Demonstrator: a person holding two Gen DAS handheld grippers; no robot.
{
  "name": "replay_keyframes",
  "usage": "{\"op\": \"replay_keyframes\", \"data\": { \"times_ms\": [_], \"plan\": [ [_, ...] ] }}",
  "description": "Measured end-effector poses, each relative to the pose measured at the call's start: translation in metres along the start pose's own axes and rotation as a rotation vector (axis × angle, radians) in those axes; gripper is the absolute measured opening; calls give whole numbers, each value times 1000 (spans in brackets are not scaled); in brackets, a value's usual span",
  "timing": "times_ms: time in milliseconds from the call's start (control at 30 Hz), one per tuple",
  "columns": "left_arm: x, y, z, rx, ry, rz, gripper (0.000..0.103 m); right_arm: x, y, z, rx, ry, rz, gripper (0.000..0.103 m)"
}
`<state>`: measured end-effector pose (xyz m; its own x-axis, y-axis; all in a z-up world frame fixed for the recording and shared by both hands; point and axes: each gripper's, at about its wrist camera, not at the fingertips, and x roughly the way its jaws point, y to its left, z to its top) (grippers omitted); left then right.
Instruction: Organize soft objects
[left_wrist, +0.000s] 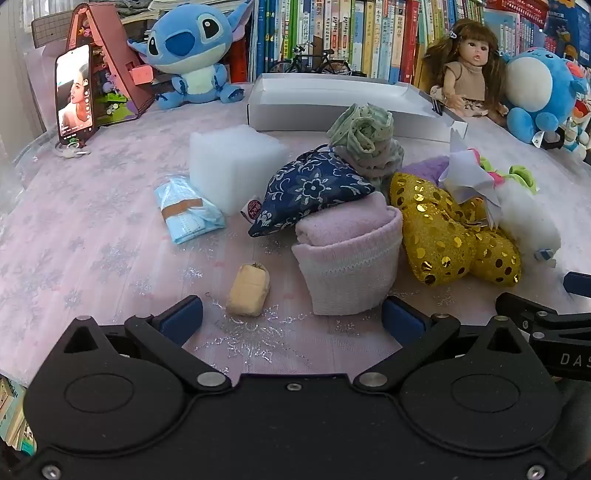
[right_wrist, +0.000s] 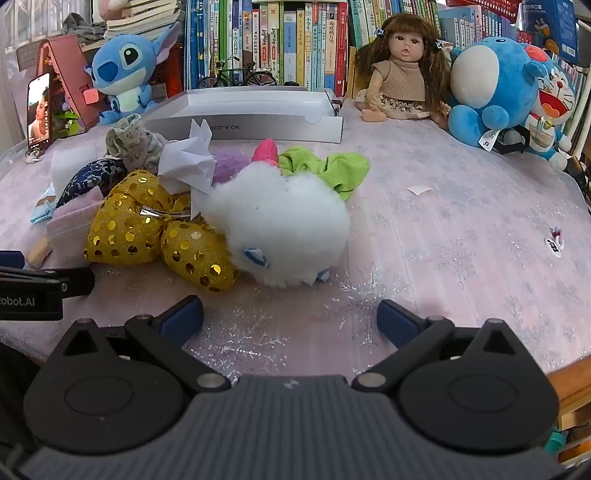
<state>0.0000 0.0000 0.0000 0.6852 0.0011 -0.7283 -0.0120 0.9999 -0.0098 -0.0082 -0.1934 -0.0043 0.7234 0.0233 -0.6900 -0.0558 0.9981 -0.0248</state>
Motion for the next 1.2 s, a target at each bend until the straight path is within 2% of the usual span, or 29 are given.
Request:
{"op": "replay_keyframes", "data": {
  "times_ms": [1200],
  "plan": [
    [0,0,0,4,1,4,103,-2,1,-1,-1,0,-1,103]
  ]
}}
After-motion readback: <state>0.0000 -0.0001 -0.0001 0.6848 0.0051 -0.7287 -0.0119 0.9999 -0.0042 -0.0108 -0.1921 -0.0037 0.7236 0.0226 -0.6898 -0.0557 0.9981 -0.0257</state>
